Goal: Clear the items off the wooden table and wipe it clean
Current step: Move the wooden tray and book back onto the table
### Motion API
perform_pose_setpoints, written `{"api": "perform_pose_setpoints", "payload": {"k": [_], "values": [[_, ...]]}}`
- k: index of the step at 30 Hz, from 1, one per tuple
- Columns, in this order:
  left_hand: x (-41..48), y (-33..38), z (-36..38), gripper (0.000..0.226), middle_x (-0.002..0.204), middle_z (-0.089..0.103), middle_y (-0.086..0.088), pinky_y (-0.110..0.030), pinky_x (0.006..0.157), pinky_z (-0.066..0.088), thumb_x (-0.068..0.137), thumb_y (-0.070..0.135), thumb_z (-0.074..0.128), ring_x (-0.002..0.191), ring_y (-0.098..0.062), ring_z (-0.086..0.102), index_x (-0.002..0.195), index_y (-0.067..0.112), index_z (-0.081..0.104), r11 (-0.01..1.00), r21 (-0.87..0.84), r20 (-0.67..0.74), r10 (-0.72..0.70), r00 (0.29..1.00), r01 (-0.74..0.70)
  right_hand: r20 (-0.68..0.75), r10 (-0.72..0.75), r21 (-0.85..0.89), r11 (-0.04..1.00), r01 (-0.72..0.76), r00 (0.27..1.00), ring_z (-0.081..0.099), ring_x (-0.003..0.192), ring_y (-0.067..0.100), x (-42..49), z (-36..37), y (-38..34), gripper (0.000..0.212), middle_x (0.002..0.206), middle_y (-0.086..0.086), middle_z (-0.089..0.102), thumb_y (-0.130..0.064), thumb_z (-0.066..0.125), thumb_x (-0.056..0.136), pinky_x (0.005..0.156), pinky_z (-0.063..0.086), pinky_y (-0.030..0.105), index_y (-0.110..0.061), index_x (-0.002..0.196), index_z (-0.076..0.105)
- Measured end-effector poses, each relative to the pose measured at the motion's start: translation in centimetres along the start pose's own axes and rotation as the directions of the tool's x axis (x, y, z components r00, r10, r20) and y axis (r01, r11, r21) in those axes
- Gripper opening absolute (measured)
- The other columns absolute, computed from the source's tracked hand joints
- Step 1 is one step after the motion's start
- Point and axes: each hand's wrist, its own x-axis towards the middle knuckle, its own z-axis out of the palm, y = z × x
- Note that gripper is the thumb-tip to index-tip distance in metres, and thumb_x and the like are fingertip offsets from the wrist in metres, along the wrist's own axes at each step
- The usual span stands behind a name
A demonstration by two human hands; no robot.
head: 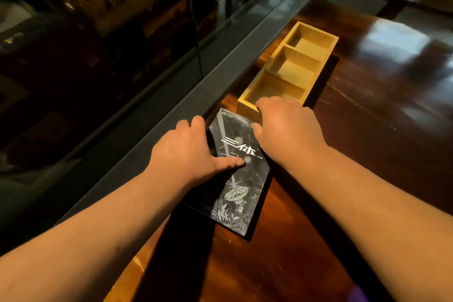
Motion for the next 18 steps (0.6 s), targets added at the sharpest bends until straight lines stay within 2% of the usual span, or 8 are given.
{"api": "perform_pose_setpoints", "payload": {"k": [4,7,10,13,18], "values": [[0.2,-0.1,0.3,0.116,0.1,0.05,0.001,-0.039,0.062,0.051,0.031,0.113,0.04,0.083,-0.021,0.053,0.108,0.026,0.039,0.998,-0.063,0.062,-0.005,0.998,0.009,0.06,0.056,-0.02,0.998,-0.055,0.997,0.052,0.079,0.027,0.4,1.0,0.6,0.014,0.085,0.001,0.054,-0.015,0.063,0.094,0.059,0.038,0.036,-0.018,0.098,0.051],[0.7,0.1,0.1,0.112,0.093,0.054,0.002,-0.037,0.058,0.049,0.028,0.108,0.049,0.079,-0.019,0.057,0.102,0.025,0.038,0.992,-0.119,0.129,-0.024,0.991,0.04,0.056,0.068,-0.004,0.998,-0.067,0.996,0.048,0.07,0.024,0.5,1.3,1.1,0.021,0.076,-0.001,0.047,-0.01,0.061,0.095,0.049,0.03,0.033,-0.019,0.092,0.043],[1.0,0.4,0.2,0.1,0.083,0.055,0.006,-0.032,0.049,0.039,0.034,0.104,0.059,0.07,-0.013,0.055,0.094,0.026,0.038,0.986,-0.162,0.18,-0.019,0.984,0.049,0.046,0.051,0.0,0.999,-0.051,0.998,0.041,0.061,0.016,0.3,1.2,1.5,0.024,0.073,-0.002,0.045,-0.01,0.062,0.095,0.044,0.025,0.031,-0.021,0.09,0.041],[1.2,0.6,0.5,0.08,0.082,0.055,0.01,-0.031,0.049,0.038,0.05,0.099,0.062,0.069,-0.011,0.055,0.086,0.032,0.037,0.979,-0.196,0.177,-0.012,0.984,0.047,0.03,0.04,0.02,0.999,-0.041,0.999,0.039,0.059,0.013,-0.2,0.8,2.3,0.026,0.071,-0.003,0.044,-0.007,0.062,0.094,0.044,0.03,0.031,-0.021,0.088,0.041],[1.6,0.4,0.3,0.047,0.084,0.058,0.005,-0.036,0.058,0.04,0.088,0.076,0.052,0.073,-0.013,0.055,0.089,0.029,0.045,0.963,-0.268,0.117,-0.006,0.993,0.038,-0.021,0.049,0.028,0.998,-0.048,0.999,0.044,0.06,0.012,-2.0,-0.4,5.7,0.031,0.071,-0.008,0.043,-0.006,0.067,0.09,0.046,0.042,0.033,-0.026,0.088,0.044]]}}
